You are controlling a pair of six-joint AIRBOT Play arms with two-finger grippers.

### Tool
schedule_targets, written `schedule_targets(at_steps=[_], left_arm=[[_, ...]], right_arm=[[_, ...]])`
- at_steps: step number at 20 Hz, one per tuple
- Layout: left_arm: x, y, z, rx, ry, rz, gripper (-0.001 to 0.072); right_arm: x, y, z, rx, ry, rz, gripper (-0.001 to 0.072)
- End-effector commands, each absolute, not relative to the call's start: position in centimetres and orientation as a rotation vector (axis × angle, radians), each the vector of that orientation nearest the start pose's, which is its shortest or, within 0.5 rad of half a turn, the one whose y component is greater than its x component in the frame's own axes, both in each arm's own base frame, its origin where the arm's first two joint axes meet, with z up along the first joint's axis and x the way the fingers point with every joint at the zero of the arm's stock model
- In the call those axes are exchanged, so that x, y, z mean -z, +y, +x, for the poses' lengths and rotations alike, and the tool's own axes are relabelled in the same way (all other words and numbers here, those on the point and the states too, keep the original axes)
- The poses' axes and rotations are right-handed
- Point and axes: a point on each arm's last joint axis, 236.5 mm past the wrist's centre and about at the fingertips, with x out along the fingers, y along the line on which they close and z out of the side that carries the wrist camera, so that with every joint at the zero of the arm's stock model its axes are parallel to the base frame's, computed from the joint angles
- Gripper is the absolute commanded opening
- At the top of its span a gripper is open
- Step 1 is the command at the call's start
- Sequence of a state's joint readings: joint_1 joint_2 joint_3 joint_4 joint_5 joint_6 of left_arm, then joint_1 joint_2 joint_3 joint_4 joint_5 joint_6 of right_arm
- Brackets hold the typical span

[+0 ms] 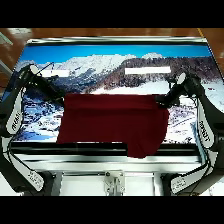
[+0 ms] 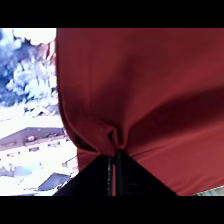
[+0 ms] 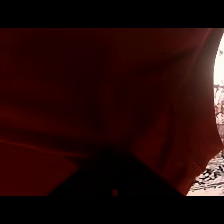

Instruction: Fold the shirts.

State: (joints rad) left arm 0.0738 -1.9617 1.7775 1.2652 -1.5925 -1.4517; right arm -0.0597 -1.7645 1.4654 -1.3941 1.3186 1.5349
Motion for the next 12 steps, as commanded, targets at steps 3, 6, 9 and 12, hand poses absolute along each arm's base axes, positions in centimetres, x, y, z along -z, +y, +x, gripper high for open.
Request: schedule_targets(at_steps=[3,6,9,12], left_arm=[[7.4,-3.2,42.2,0.265,1.765,-0.239,0.0615],[4.8,-0.9,41.3,0.242,1.761,-0.271,0.0615],[2.1,1.0,38.1,0.257,1.792,-0.306,0.0616],[2.9,2.1,32.5,0.204,1.809,-0.395,0.0638]], right_arm=[[7.8,1.6,39.5,-0.149,1.675,0.129,0.0645],[4.9,-2.6,37.5,-0.086,1.704,-0.018,0.0645],[2.8,-3.1,34.0,-0.138,1.723,0.244,0.0642],[2.4,-2.8,28.6,-0.187,1.697,0.485,0.0642]])
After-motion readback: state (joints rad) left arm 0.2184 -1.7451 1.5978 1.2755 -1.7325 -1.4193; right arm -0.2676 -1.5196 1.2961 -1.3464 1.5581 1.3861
